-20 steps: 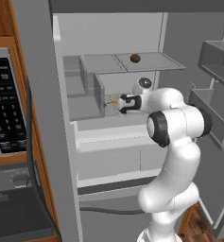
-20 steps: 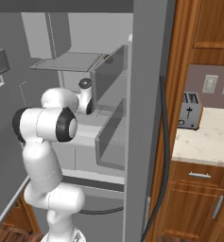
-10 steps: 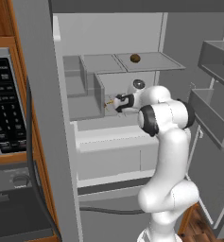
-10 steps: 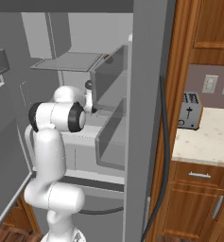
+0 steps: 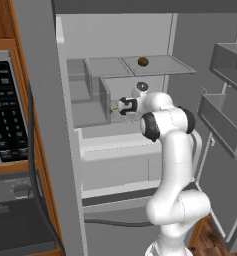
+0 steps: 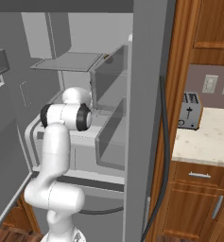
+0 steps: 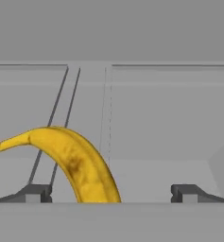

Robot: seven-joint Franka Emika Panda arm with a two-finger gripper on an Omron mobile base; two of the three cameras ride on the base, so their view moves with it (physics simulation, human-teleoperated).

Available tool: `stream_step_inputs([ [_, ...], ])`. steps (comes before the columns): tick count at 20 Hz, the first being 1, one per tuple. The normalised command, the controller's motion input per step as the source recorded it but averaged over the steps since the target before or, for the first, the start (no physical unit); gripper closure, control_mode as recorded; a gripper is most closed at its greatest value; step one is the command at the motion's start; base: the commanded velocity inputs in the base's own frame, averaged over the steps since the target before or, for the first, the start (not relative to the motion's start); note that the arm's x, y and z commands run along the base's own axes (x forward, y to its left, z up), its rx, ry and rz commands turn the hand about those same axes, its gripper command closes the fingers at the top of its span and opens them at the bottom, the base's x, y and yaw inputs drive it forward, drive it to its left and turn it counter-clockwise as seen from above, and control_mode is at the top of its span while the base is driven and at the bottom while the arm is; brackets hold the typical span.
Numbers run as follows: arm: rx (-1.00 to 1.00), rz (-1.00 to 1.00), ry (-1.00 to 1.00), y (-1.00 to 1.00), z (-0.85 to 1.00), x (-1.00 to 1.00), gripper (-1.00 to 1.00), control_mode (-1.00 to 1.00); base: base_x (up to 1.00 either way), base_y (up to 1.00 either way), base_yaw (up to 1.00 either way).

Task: Pick up the banana and kiwi from the fridge and place one fruit on each plate on the dining counter.

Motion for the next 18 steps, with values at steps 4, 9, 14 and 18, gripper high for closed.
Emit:
stream_step_inputs([
  [4,0.00,0.00,0.04,0.07,-0.28,-0.01,-1.00,-1.00,0.00,0.00,0.00],
  [9,0.00,0.00,0.05,0.23,-0.42,-0.15,-1.00,-1.00,0.00,0.00,0.00],
  [14,0.00,0.00,0.01,0.02,-0.27,0.00,1.00,-1.00,0.00,0.00,0.00],
  [18,0.00,0.01,0.00,0.00,-0.11,0.00,1.00,-1.00,0.00,0.00,0.00],
])
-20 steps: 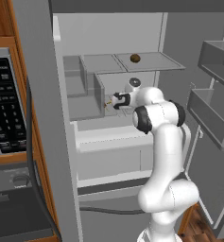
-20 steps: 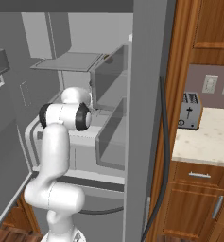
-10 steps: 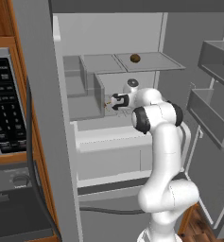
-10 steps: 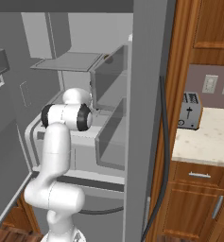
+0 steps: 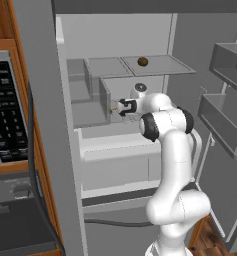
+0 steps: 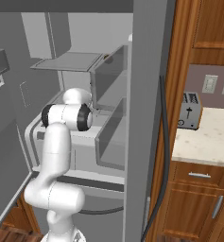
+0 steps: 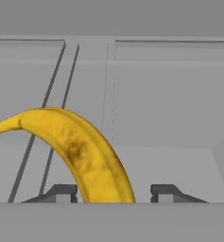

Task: Pick up the banana and kiwi from the fridge and place one fruit on each plate on the dining counter.

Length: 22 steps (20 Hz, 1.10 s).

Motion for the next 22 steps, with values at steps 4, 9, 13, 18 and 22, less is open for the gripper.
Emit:
stream_step_inputs([
  [4,0.00,-0.02,-0.05,-0.18,0.00,-0.34,1.00,-1.00,0.00,0.00,0.00],
  [9,0.04,-0.19,-0.14,-0.45,0.01,-0.98,1.00,-1.00,0.00,0.00,0.00],
  [13,0.03,-0.27,-0.12,-0.52,0.00,-1.00,1.00,-1.00,0.00,0.00,0.00],
  [18,0.14,-0.24,-0.12,-0.26,0.61,-1.00,1.00,-1.00,0.00,0.00,0.00],
  [22,0.22,-0.22,-0.09,-0.06,0.68,-1.00,1.00,-1.00,0.00,0.00,0.00],
])
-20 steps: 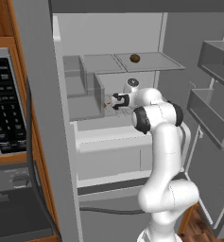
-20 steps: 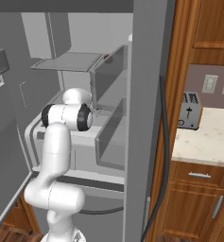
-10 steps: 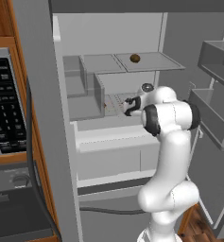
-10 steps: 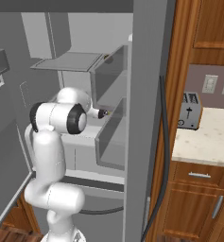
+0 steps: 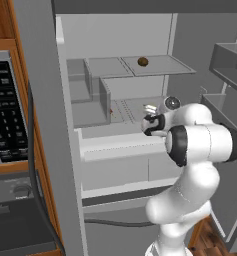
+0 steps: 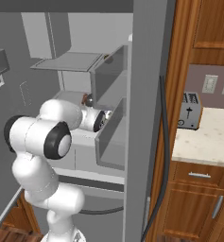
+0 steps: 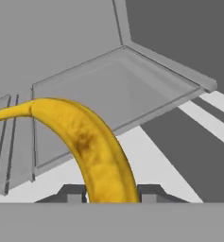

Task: Pick up the banana and kiwi from the fridge and place one fruit on each plate on the dining counter.

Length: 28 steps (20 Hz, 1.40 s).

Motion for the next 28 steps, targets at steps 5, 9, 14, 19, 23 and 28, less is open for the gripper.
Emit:
stream_step_inputs([
  [5,0.04,-0.05,-0.01,0.00,0.56,-1.00,1.00,-1.00,0.00,0.00,0.00],
  [9,-0.02,0.00,0.11,0.20,0.74,-1.00,1.00,-1.00,0.00,0.00,0.00],
  [14,-0.05,0.02,0.27,0.43,0.38,-0.97,1.00,-1.00,0.00,0.00,0.00],
  [19,0.01,0.11,0.30,0.21,0.08,-0.88,1.00,-1.00,0.00,0.00,0.00],
  [23,0.12,0.23,0.38,0.03,0.02,-0.40,1.00,-1.00,0.00,0.00,0.00],
  [28,0.06,0.21,0.31,0.13,0.36,-0.42,1.00,-1.00,0.00,0.00,0.00],
])
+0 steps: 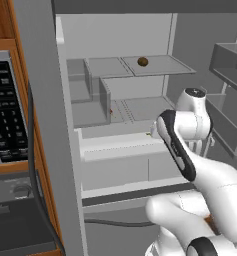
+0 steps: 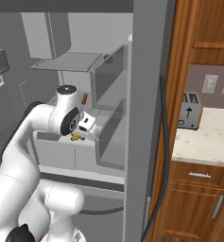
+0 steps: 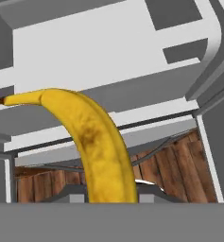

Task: Pick up the banana and kiwi from the fridge and place one fruit on each plate on the dining counter.

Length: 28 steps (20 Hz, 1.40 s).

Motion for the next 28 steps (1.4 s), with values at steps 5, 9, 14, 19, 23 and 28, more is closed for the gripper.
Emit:
stream_step_inputs([
  [5,-0.01,0.11,-0.01,0.06,0.46,-0.92,1.00,-1.00,0.00,0.00,0.00],
  [9,-0.07,0.01,-0.08,0.06,0.40,-0.98,1.00,-1.00,0.00,0.00,0.00],
  [14,-0.09,0.00,-0.04,0.25,0.29,-0.68,1.00,-1.00,0.00,0.00,0.00],
  [19,0.00,0.00,-0.11,0.00,0.00,-0.43,1.00,-1.00,0.00,0.00,0.00],
  [23,0.00,0.00,0.00,0.00,0.00,0.00,1.00,-1.00,0.00,0.00,0.00],
  [28,0.00,0.00,0.00,0.00,0.00,0.00,1.00,-1.00,0.00,0.00,0.00],
])
